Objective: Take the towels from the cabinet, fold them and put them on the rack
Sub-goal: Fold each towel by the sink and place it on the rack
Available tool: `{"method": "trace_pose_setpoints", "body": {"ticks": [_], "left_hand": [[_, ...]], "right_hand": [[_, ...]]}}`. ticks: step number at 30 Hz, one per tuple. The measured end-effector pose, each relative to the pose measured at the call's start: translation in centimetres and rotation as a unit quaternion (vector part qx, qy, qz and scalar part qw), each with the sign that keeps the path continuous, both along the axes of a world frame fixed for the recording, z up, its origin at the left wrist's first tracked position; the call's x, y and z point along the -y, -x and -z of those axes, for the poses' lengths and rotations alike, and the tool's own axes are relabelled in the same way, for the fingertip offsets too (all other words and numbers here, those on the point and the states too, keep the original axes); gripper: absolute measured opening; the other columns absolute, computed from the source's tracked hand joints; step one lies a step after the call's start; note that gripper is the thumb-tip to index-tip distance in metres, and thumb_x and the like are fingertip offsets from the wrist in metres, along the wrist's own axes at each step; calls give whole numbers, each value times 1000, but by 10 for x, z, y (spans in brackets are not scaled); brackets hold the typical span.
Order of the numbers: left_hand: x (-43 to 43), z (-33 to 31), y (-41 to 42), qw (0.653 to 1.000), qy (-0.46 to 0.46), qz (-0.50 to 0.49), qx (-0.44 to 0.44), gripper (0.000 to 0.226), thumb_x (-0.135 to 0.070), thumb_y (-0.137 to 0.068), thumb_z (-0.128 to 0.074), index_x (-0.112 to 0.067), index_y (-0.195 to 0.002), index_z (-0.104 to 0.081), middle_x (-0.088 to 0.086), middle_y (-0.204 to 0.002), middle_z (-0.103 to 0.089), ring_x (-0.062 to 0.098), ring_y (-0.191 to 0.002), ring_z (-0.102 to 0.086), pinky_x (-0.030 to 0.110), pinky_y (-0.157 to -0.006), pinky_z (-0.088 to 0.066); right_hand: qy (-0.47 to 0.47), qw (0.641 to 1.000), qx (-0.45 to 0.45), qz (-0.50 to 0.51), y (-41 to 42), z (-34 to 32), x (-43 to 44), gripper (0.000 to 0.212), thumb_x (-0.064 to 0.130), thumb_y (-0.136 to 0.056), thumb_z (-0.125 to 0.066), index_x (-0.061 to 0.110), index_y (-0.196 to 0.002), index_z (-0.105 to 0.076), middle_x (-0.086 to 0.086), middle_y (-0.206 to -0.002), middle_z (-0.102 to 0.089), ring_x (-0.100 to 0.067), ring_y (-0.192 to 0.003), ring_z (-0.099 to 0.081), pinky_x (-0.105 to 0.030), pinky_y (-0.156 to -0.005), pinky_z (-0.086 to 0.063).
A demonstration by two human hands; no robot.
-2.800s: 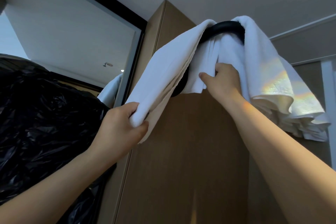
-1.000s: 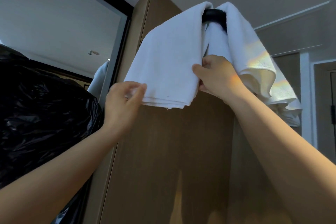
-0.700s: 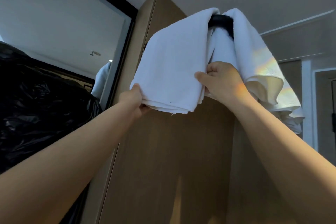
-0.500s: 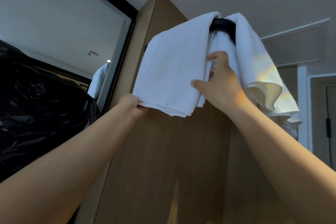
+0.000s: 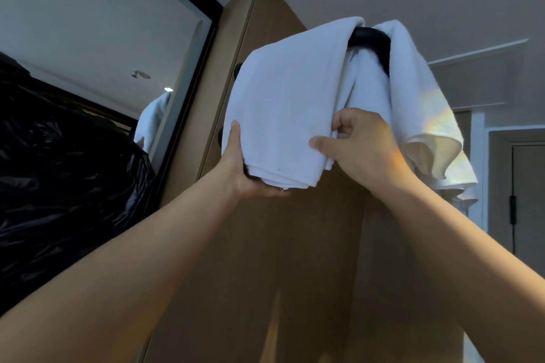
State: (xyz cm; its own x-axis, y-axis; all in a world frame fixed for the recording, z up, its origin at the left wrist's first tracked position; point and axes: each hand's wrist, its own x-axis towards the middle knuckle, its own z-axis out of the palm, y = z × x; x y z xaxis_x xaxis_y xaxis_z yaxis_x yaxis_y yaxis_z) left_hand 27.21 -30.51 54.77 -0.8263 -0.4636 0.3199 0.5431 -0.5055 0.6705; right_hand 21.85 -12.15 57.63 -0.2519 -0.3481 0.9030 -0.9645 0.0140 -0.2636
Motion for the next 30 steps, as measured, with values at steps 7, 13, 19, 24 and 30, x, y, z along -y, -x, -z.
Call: {"method": "trace_pose_setpoints", "body": {"ticks": [7, 13, 19, 24, 30], "left_hand": [[-7, -3, 7, 999, -25, -37, -24, 78, -79, -82, -40, -13, -119, -64, 17, -102, -72, 33, -79, -68, 40, -47, -56], [-5, -7, 11, 995, -45, -86, -17, 74, -75, -86, -37, -11, -109, -64, 15, -86, -71, 34, -75, -64, 38, -36, -52], [16, -11, 18, 987, -94, -130, -2, 75, -73, -90, -34, -11, -122, -61, 15, -108, -69, 34, -90, -65, 42, -58, -52], [23, -11, 24, 989, -99, -107, -23, 69, -69, -92, -34, -5, -100, -59, 19, -66, -70, 40, -52, -67, 45, -39, -51], [32, 2, 24, 995, -75, -41, -58, 50, -62, -84, -57, -17, -106, -66, 7, -84, -76, 32, -72, -71, 44, -64, -54]], "right_hand": [[59, 982, -129, 127, -11, -30, -14, 82, 35, -72, -85, 20, -138, -38, -2, -131, -51, -23, -117, -54, -26, -84, -41], [13, 887, -284, 364, -20, -97, 2, 93, 58, -90, -56, 14, -157, -10, -22, -162, -9, -34, -151, 0, -54, -120, 5], [-32, 851, -294, 435, -18, -119, 23, 74, 64, -91, -44, 7, -139, -41, -20, -142, -47, -31, -139, -35, -70, -112, 5], [-70, 849, -295, 432, -18, -134, 33, 66, 56, -94, -45, 7, -139, -41, -20, -145, -43, -35, -139, -32, -62, -117, -9], [63, 898, -320, 295, -11, -74, 27, 67, 47, -101, -41, 4, -151, -28, -17, -153, -34, -31, -144, -25, -45, -121, -14]]}}
